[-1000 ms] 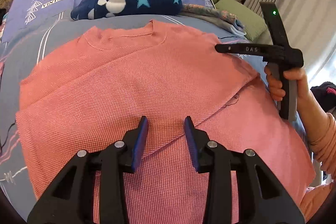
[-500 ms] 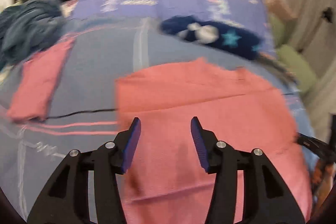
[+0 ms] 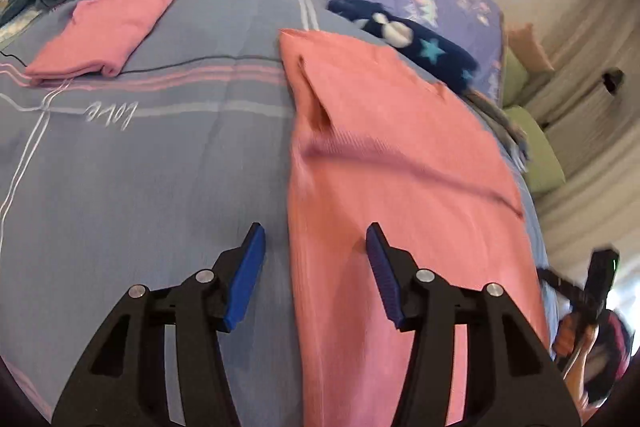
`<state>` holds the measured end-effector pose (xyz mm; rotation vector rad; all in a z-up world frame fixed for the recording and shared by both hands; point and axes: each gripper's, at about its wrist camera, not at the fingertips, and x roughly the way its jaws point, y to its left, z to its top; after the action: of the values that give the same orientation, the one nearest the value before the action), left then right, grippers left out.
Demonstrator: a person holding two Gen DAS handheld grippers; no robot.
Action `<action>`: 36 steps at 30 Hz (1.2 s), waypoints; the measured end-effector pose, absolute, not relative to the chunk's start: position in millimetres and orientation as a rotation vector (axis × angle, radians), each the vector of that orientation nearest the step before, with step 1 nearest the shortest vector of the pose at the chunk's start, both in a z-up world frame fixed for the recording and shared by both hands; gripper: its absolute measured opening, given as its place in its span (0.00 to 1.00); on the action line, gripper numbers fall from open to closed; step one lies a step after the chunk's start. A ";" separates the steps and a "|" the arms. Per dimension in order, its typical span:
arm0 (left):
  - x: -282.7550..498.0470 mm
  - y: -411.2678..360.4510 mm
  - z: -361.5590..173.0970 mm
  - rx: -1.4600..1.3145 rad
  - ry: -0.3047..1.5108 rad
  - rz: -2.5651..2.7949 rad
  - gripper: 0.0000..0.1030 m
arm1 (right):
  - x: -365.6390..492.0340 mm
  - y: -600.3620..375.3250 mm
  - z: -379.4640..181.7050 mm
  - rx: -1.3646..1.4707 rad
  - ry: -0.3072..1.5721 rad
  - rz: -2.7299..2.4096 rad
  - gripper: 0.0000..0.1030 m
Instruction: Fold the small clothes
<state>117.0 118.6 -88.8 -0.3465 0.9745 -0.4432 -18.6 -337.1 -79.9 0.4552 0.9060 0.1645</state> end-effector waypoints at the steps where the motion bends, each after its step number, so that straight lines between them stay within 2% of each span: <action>1: 103.8 119.9 -88.3 -0.356 0.973 -0.470 0.52 | -23.3 -336.3 -79.5 0.460 0.904 0.176 0.40; 12: -4.9 108.6 -84.8 -0.177 0.979 -0.503 0.52 | -99.2 -325.6 -82.5 0.519 0.808 0.211 0.46; 14: -17.3 112.7 -85.2 -0.189 0.977 -0.504 0.55 | -118.8 -324.4 -81.7 0.534 0.790 0.246 0.55; 16: -31.6 116.7 -85.2 -0.210 0.973 -0.520 0.66 | -135.3 -322.3 -79.5 0.523 0.779 0.268 0.63; 18: -46.4 116.1 -84.6 -0.201 0.960 -0.522 0.67 | -154.6 -318.3 -77.4 0.491 0.781 0.271 0.67; 20: -57.3 115.5 -84.6 -0.181 0.947 -0.532 0.84 | -169.1 -316.0 -77.5 0.500 0.796 0.287 0.70; 21: -65.9 115.5 -86.3 -0.194 0.950 -0.561 0.98 | -175.4 -315.6 -78.4 0.519 0.806 0.301 0.70; 27: -94.6 118.0 -89.8 -0.190 0.946 -0.560 0.99 | -195.2 -311.9 -85.4 0.639 0.901 0.430 0.71; 36: -100.8 135.8 -94.8 -0.368 0.946 -0.593 0.99 | -183.2 -307.5 -91.6 0.720 0.931 0.476 0.71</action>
<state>-100.8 135.8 -94.8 -0.3682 0.9460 -0.5933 -183.2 -307.5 -91.6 0.7200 0.9311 0.4756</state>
